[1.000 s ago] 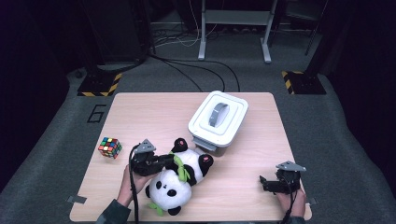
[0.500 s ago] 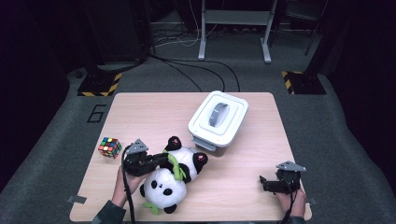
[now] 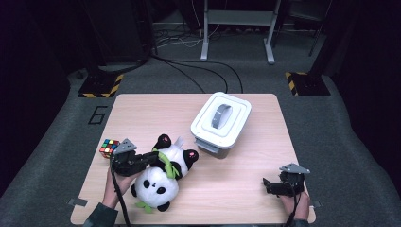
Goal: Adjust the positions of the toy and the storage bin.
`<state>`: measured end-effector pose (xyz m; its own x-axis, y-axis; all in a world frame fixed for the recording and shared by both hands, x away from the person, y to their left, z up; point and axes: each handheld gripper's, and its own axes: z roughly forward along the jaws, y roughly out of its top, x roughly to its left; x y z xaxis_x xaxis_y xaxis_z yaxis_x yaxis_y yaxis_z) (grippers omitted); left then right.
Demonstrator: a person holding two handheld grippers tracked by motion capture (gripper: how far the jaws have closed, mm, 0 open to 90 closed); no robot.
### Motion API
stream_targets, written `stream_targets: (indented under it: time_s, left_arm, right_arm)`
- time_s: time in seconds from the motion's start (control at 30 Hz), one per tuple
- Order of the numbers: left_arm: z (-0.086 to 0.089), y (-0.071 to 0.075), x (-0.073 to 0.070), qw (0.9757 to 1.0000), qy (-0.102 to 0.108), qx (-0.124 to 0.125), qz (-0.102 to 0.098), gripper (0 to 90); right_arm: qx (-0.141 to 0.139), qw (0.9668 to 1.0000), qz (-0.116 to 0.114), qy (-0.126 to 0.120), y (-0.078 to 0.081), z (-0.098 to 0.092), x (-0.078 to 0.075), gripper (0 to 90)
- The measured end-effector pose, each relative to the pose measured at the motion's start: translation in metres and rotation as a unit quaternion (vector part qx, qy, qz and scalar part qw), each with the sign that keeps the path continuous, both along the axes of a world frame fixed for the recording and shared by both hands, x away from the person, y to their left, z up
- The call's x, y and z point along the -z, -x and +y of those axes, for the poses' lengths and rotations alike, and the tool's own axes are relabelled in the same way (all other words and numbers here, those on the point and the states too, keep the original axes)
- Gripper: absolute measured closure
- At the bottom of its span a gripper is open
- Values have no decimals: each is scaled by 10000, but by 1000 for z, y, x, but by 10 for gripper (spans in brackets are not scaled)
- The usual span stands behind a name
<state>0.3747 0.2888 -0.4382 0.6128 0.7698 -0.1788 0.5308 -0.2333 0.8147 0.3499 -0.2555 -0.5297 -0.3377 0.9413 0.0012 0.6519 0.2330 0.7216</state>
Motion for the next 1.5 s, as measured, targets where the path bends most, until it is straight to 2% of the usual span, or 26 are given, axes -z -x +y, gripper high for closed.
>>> stream_targets:
  time_s: [0.4,0.6,0.73,1.0,1.23,1.3,1.37,1.4,1.47,1.5]
  left_arm:
    - [27,-12,-1,9993,114,-368,15,770]
    - [40,-23,-1,9986,146,-495,83,769]
    - [49,-32,0,9976,274,-602,191,768]
    - [60,-44,1,9966,309,-697,306,763]
    - [63,-47,3,9958,291,-777,388,735]
    - [63,-46,4,9954,267,-831,387,674]
    - [62,-44,4,9949,258,-878,423,544]
    - [60,-42,4,9944,167,-951,426,491]
    - [59,-41,5,9938,150,-1035,380,420]
    - [58,-38,3,9935,75,-1061,403,420]
  right_arm:
    - [-2,10000,1,-4,0,0,0,8]
    - [-1,10000,7,-3,0,0,0,8]
    - [1,10000,3,-6,0,0,0,8]
    - [3,10000,5,-9,0,0,0,8]
    - [5,10000,3,-8,0,0,0,8]
    - [5,10000,5,-7,0,0,0,8]
    - [5,10000,2,-6,0,0,0,8]
    - [8,10000,4,-7,0,0,0,8]
    - [7,10000,6,-7,0,0,0,8]
    - [7,10000,2,-7,0,0,0,8]
